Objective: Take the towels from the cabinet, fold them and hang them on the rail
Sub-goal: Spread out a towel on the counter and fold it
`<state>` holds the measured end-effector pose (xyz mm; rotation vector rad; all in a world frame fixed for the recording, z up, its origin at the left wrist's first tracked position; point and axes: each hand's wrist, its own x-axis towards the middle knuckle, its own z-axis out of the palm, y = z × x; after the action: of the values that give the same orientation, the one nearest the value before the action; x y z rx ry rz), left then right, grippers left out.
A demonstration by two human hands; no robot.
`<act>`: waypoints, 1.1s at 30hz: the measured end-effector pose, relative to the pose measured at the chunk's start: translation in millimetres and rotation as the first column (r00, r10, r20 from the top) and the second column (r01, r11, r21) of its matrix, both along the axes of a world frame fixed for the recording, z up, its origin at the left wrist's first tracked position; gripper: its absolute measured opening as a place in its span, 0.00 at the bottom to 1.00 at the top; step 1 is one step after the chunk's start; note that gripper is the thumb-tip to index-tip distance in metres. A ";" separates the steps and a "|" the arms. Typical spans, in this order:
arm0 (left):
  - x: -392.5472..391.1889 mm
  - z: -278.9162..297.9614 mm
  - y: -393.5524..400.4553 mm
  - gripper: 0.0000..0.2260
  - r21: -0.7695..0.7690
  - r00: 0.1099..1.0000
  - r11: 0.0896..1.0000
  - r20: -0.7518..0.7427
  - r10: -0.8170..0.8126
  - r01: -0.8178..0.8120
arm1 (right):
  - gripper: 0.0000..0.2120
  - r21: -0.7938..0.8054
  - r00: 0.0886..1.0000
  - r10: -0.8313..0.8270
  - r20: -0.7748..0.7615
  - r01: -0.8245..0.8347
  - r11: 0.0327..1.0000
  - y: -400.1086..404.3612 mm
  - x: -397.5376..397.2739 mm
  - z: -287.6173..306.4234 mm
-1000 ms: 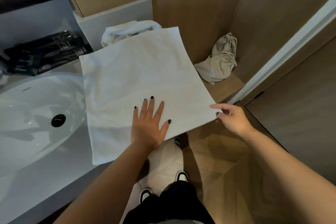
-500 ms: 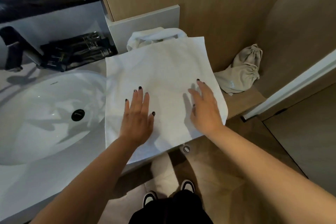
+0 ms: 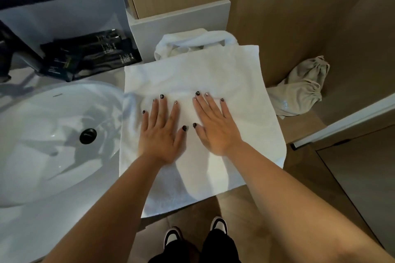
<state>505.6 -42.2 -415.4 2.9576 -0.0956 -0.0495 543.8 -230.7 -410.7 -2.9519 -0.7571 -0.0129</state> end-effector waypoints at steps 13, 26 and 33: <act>-88.6 -0.1 14.4 0.29 -0.007 0.992 0.993 -0.042 -0.119 0.119 | 0.29 0.002 0.987 0.026 -0.156 -0.026 1.000 15.0 -84.5 0.5; -136.9 4.0 70.3 0.33 -0.029 0.996 0.999 -0.092 -0.014 0.012 | 0.37 0.112 0.884 -0.417 -0.211 0.446 0.888 -36.6 -87.9 10.9; -177.6 1.2 47.2 0.30 -0.015 0.975 0.975 0.030 -0.220 0.221 | 0.31 0.385 0.246 -0.419 -0.874 0.877 -0.287 20.6 -179.4 10.9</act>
<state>328.0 5.0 -414.2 2.9160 -0.4261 -0.0366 364.4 -210.1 -399.9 -1.5225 0.9973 0.0732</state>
